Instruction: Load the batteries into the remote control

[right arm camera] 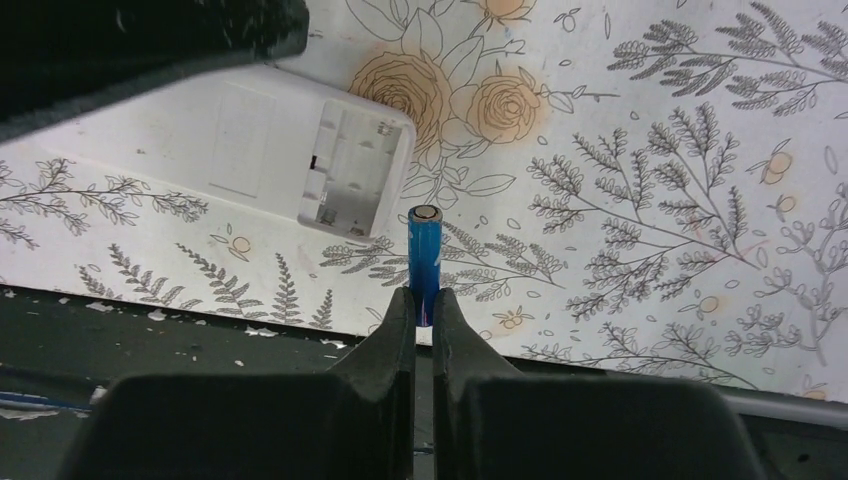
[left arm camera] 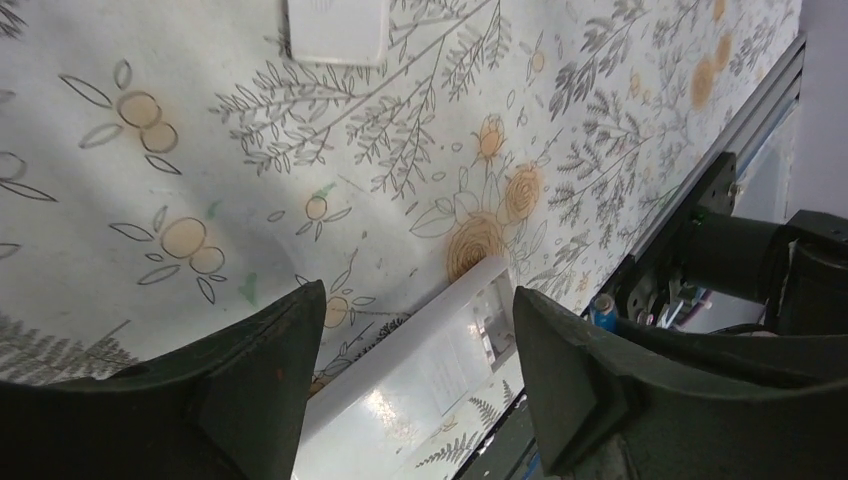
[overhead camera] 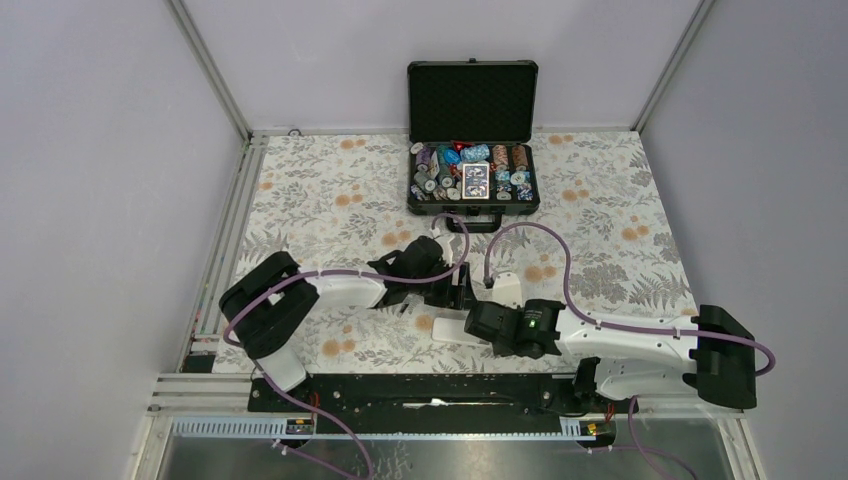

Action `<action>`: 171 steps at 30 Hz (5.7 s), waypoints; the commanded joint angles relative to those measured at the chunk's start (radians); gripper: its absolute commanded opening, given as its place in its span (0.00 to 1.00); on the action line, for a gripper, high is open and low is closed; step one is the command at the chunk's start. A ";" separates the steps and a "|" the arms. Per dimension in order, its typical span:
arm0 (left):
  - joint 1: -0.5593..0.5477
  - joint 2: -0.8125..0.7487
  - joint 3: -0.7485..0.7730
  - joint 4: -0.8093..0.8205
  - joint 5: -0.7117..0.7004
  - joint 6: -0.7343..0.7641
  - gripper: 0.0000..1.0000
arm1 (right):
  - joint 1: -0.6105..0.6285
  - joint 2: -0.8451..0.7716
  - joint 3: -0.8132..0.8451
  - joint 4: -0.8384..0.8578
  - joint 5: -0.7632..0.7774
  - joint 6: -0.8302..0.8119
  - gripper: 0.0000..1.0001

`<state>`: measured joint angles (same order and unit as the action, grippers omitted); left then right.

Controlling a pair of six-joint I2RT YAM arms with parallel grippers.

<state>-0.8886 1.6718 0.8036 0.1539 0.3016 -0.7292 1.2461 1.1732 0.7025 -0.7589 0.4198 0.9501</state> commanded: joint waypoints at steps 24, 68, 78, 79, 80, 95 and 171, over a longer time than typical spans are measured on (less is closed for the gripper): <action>-0.136 -0.259 -0.367 0.137 -0.094 -0.152 0.66 | -0.189 0.121 0.184 0.183 -0.205 -0.680 0.00; 0.128 -0.658 -0.485 -0.017 -0.120 -0.037 0.76 | -0.275 0.480 0.342 0.030 -0.297 -0.965 0.00; 0.132 -0.657 -0.491 -0.005 -0.111 -0.042 0.76 | -0.276 0.490 0.349 0.032 -0.309 -0.956 0.05; 0.132 -0.658 -0.492 -0.005 -0.109 -0.042 0.76 | -0.277 0.488 0.348 0.032 -0.313 -0.956 0.03; 0.131 -0.658 -0.493 -0.005 -0.109 -0.042 0.76 | -0.277 0.487 0.348 0.030 -0.316 -0.956 0.01; 0.132 -0.655 -0.503 0.020 -0.099 -0.047 0.77 | -0.277 0.490 0.377 -0.029 -0.330 -0.898 0.06; 0.154 -0.644 -0.528 0.066 -0.033 -0.038 0.79 | -0.277 0.556 0.432 -0.057 -0.221 -0.772 0.36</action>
<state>-0.7395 1.0359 0.2836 0.1524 0.2367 -0.7822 0.9749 1.7477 1.0901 -0.8036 0.1719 0.1528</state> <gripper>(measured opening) 0.785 0.340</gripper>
